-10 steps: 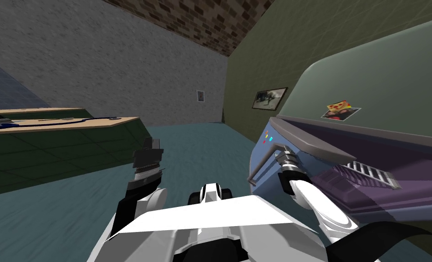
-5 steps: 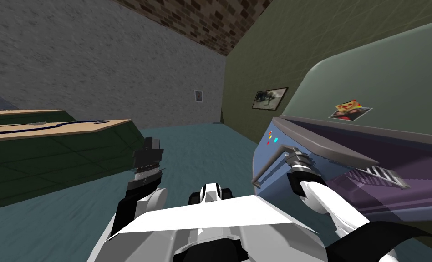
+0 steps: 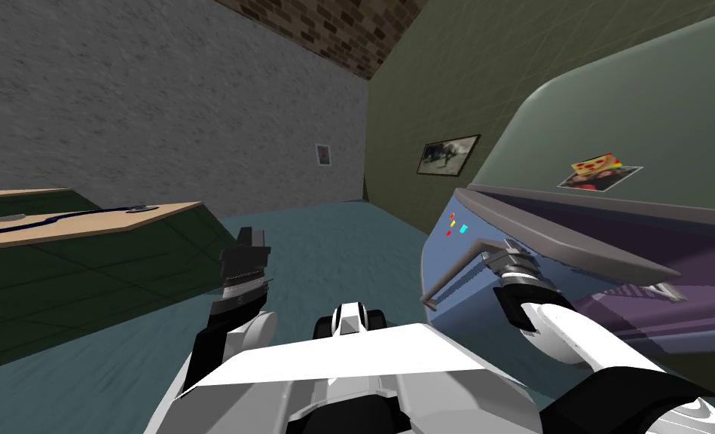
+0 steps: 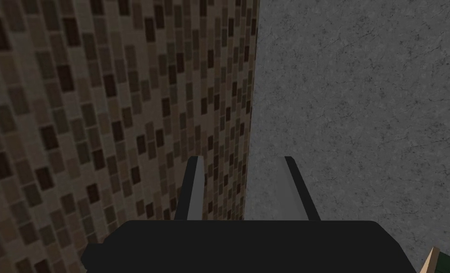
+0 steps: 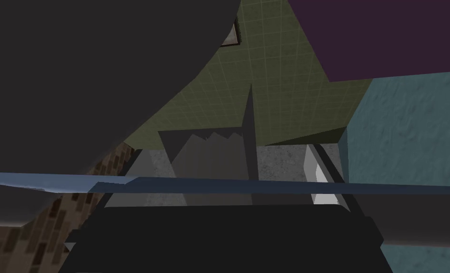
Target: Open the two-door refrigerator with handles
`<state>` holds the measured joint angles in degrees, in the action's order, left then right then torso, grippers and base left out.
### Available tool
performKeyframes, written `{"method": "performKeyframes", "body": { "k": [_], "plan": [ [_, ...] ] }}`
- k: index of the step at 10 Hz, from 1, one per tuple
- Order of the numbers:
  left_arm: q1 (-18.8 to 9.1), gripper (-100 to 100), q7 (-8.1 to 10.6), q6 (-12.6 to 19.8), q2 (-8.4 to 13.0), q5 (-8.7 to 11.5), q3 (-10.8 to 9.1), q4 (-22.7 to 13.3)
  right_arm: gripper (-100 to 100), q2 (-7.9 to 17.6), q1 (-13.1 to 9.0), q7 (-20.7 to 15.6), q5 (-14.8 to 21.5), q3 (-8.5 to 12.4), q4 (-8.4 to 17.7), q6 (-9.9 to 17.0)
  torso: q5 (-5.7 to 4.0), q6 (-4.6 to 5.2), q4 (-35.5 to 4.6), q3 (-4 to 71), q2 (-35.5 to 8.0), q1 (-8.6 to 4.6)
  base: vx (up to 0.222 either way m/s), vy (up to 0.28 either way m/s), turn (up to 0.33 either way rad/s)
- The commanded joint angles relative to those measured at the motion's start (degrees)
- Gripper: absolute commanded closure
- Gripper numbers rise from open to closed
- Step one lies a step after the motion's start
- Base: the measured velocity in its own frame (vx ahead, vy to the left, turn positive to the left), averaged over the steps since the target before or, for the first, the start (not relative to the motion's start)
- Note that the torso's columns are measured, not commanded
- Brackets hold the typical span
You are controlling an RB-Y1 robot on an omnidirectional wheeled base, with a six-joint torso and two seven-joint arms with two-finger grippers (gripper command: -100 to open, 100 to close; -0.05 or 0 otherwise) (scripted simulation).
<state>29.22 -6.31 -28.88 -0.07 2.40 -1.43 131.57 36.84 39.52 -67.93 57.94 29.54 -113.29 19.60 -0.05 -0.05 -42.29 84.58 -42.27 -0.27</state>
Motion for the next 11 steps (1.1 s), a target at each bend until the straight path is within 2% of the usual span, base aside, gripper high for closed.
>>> {"method": "performKeyframes", "body": {
  "k": [1,4,5,6,11],
  "plan": [
    [0.0,0,0.0,0.0,0.0,0.0,0.0,0.0,-100,3.55,2.17,0.08,-3.87,2.64,-0.6,-0.69,0.1,0.01,0.01,0.03,0.04,0.32,0.057,0.05,-0.09],
    [0.0,0,0.0,0.0,-0.01,0.0,0.01,0.0,-100,7.28,4.97,0.16,-8.17,5.5,-1.72,-1.45,0.55,-0.08,-0.19,0.08,-0.09,0.72,0.052,0.079,-0.074],
    [0.0,0,0.0,0.0,-0.01,0.0,0.01,0.0,-100,6.27,4.66,-0.04,-7.19,4.4,-0.87,-1.46,0.75,-0.08,-0.29,0.09,-0.18,0.85,0.025,0.031,-0.022],
    [-0.01,0,0.0,0.0,0.0,0.0,0.01,0.0,0,6.29,4.84,-0.05,-7.34,4.42,-0.74,-1.55,0.63,-0.05,-0.23,-0.02,-0.28,0.81,0.007,0.002,0.005],
    [-0.01,0,0.0,0.0,0.0,0.0,0.0,0.0,0,6.07,5.03,-0.08,-7.39,3.9,-0.33,-1.62,0.26,0.11,-0.1,-0.09,-0.2,0.55,0.002,-0.001,0.003]
  ]
}}
